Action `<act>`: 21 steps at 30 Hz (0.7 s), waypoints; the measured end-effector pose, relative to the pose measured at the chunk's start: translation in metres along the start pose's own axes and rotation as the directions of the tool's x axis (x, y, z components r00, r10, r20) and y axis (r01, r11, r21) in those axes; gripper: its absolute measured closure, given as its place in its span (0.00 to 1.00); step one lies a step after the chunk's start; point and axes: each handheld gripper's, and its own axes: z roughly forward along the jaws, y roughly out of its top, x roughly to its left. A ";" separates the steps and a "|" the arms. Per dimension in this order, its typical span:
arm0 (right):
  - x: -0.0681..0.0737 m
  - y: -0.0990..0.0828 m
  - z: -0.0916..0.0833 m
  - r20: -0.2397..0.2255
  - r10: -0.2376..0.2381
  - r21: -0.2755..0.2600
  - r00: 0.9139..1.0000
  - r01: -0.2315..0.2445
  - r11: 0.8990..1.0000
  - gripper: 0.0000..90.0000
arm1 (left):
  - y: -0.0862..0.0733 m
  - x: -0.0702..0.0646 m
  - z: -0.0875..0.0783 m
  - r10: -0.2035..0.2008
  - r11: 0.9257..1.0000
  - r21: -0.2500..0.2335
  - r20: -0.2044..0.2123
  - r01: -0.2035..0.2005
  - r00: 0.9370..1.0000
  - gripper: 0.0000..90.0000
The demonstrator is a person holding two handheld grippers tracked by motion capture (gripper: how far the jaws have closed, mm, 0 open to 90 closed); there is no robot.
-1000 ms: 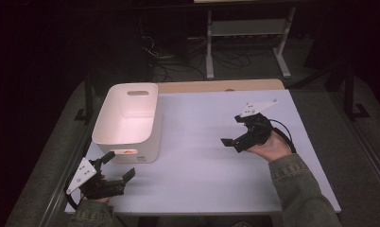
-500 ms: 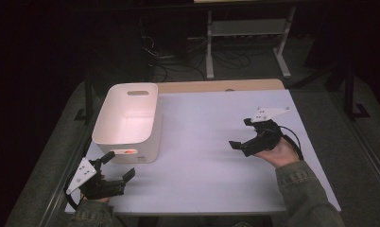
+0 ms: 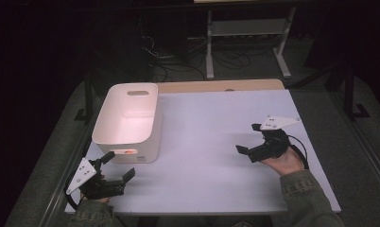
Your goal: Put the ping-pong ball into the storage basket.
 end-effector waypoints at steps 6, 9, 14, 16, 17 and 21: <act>0.000 -0.009 -0.007 0.030 0.016 -0.025 0.999 -0.016 1.000 0.00 | 0.000 0.000 0.000 0.000 1.000 0.000 -0.002 0.000 1.000 0.02; -0.002 -0.015 -0.010 0.042 0.025 -0.039 0.999 -0.023 0.999 0.00 | 0.000 0.000 0.000 0.000 1.000 0.000 -0.003 0.000 1.000 0.02; -0.004 -0.027 -0.018 0.074 0.047 -0.067 0.996 -0.042 0.997 0.00 | 0.000 0.000 0.000 0.002 1.000 0.001 -0.006 -0.002 1.000 0.02; -0.005 -0.031 -0.021 0.081 0.060 -0.079 0.995 -0.054 0.995 0.00 | 0.000 0.000 0.000 0.002 1.000 0.000 -0.007 -0.002 1.000 0.02; -0.006 -0.033 -0.023 0.089 0.066 -0.085 0.994 -0.058 0.995 0.00 | 0.000 0.000 0.000 0.002 1.000 0.000 -0.007 -0.002 1.000 0.02; -0.008 -0.040 -0.031 0.117 0.077 -0.110 0.990 -0.064 0.992 0.00 | 0.000 0.000 -0.001 0.001 1.000 -0.002 -0.006 -0.001 1.000 0.02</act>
